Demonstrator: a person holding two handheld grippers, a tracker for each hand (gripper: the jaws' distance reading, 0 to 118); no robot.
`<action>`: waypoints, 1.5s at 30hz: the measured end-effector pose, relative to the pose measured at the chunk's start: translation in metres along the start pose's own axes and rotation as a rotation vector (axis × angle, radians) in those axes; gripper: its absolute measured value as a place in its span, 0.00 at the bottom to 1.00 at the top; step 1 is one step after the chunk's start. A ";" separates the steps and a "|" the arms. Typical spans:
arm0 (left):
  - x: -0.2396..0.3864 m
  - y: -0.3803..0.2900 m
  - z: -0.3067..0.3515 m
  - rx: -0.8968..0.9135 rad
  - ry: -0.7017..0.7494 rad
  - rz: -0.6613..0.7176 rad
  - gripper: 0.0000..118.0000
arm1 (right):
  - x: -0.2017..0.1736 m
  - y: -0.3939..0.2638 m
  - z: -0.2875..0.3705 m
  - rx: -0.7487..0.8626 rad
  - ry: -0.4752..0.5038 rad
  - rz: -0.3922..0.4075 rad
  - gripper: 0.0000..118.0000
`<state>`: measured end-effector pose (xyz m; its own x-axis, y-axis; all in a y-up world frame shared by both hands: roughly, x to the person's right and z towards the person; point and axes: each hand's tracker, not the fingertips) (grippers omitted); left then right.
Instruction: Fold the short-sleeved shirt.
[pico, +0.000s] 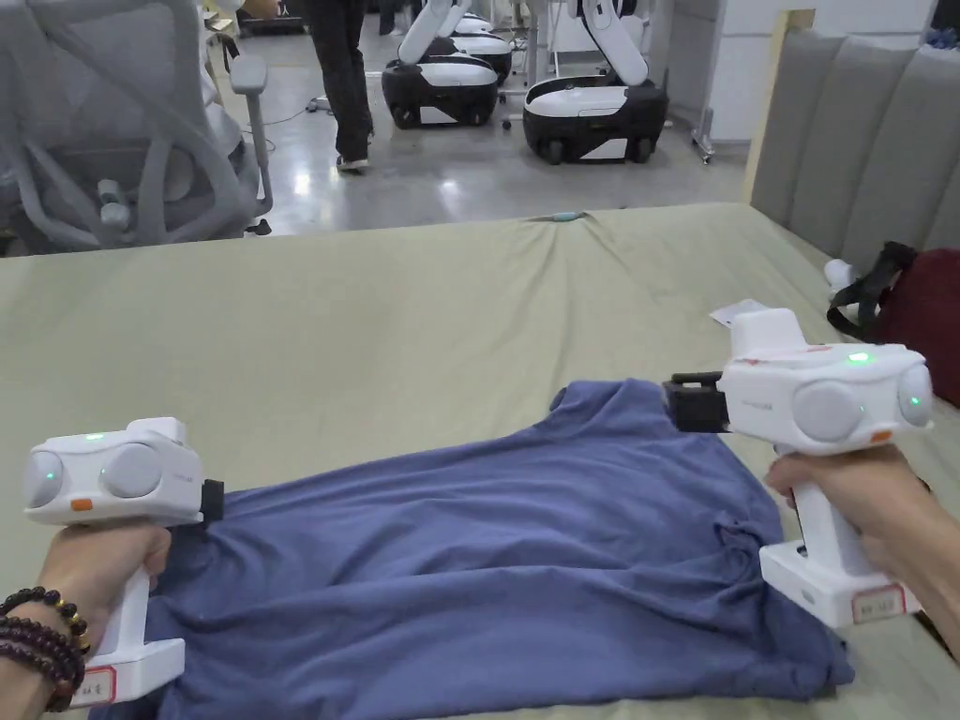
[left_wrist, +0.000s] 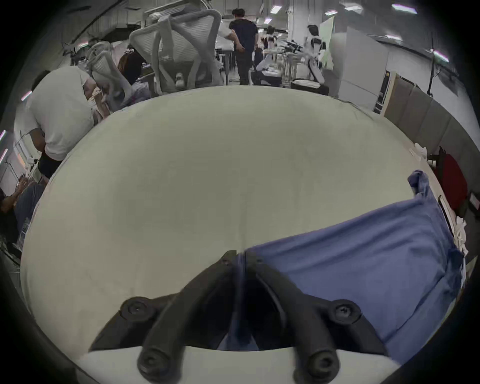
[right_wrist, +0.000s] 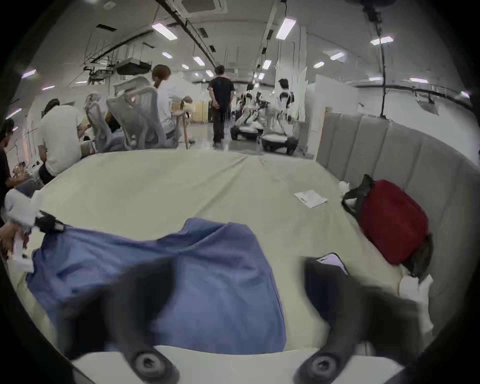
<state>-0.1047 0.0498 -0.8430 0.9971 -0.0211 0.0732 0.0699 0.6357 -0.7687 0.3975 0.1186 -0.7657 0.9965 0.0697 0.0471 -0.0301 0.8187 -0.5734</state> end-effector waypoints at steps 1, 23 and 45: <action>0.001 -0.002 0.000 0.003 0.003 0.001 0.03 | 0.004 0.007 -0.022 -0.060 0.013 0.008 0.89; -0.007 0.002 0.061 0.092 -0.056 0.034 0.03 | 0.001 0.032 -0.034 -0.224 -0.037 0.066 0.02; -0.021 -0.153 0.132 0.012 -0.066 -0.003 0.08 | -0.008 -0.151 0.104 -0.365 0.018 0.071 0.17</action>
<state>-0.1400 0.0542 -0.6430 0.9927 0.0275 0.1176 0.0722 0.6451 -0.7607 0.3861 0.0540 -0.5944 0.9942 0.1067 -0.0156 -0.0725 0.5547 -0.8289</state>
